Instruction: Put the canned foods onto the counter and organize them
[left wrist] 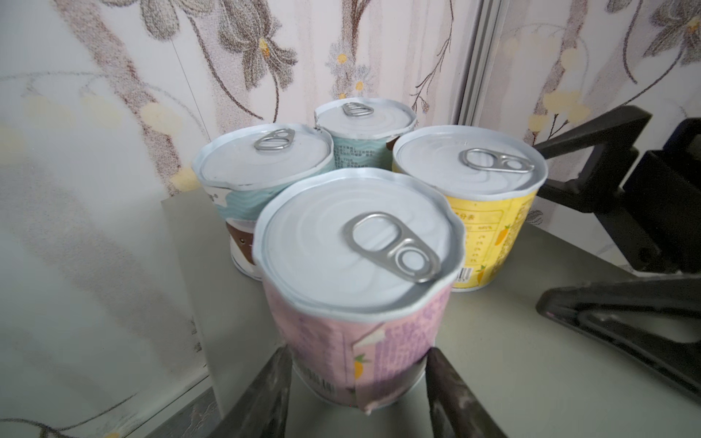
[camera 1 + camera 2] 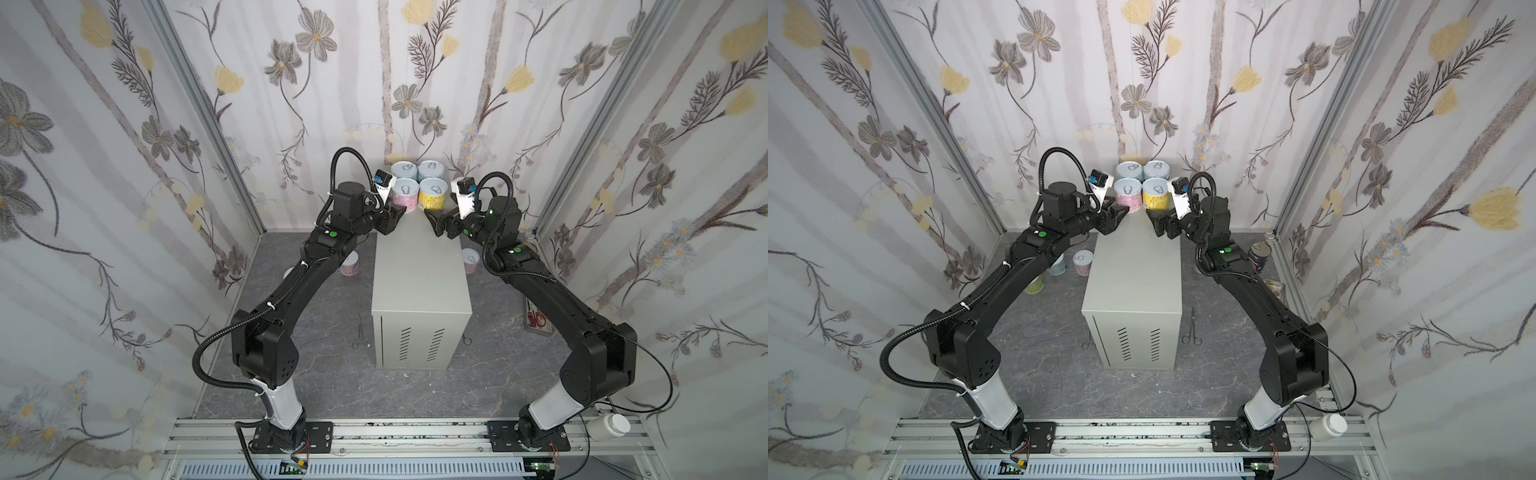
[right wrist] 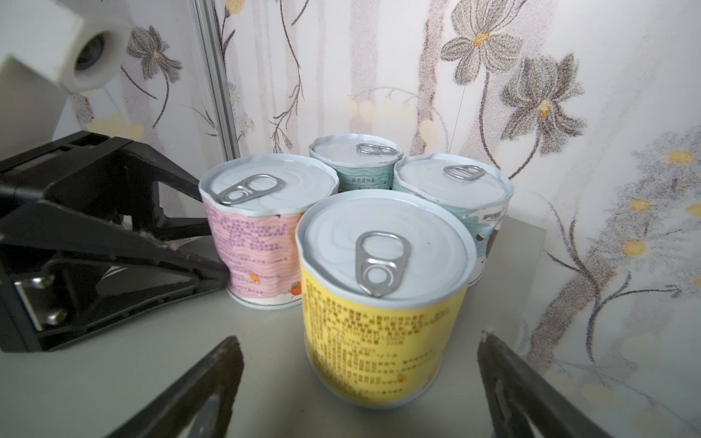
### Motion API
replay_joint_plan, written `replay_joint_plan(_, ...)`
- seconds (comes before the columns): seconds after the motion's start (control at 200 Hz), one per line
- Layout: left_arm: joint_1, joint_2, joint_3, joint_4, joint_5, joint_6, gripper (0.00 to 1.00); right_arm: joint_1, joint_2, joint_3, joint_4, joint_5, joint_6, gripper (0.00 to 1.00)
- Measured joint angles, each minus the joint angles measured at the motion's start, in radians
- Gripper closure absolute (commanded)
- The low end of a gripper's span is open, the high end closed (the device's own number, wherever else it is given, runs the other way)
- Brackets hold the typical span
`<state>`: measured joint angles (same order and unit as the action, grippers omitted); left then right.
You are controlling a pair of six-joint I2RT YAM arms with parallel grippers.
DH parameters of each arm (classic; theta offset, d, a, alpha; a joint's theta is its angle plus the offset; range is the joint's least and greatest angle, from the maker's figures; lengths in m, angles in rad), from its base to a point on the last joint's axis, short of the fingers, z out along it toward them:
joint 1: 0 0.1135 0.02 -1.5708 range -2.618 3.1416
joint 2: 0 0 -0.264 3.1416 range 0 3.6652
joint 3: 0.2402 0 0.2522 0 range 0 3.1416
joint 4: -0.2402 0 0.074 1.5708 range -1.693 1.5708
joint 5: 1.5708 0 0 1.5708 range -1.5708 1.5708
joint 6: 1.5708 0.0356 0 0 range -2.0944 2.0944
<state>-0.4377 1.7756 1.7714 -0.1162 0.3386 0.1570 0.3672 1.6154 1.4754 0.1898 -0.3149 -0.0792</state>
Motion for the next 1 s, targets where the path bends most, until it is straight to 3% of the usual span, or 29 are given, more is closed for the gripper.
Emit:
replay_joint_plan(0.37, -0.001, 0.004, 0.005, -0.001, 0.005, -0.003, 0.45, 0.000, 0.013, 0.010, 0.005, -0.004, 0.000, 0.16)
replay_joint_plan(0.999, -0.001, 0.003, 0.005, -0.004, 0.005, -0.003, 0.45, 0.001, 0.053, 0.045, 0.016, -0.004, 0.018, 0.19)
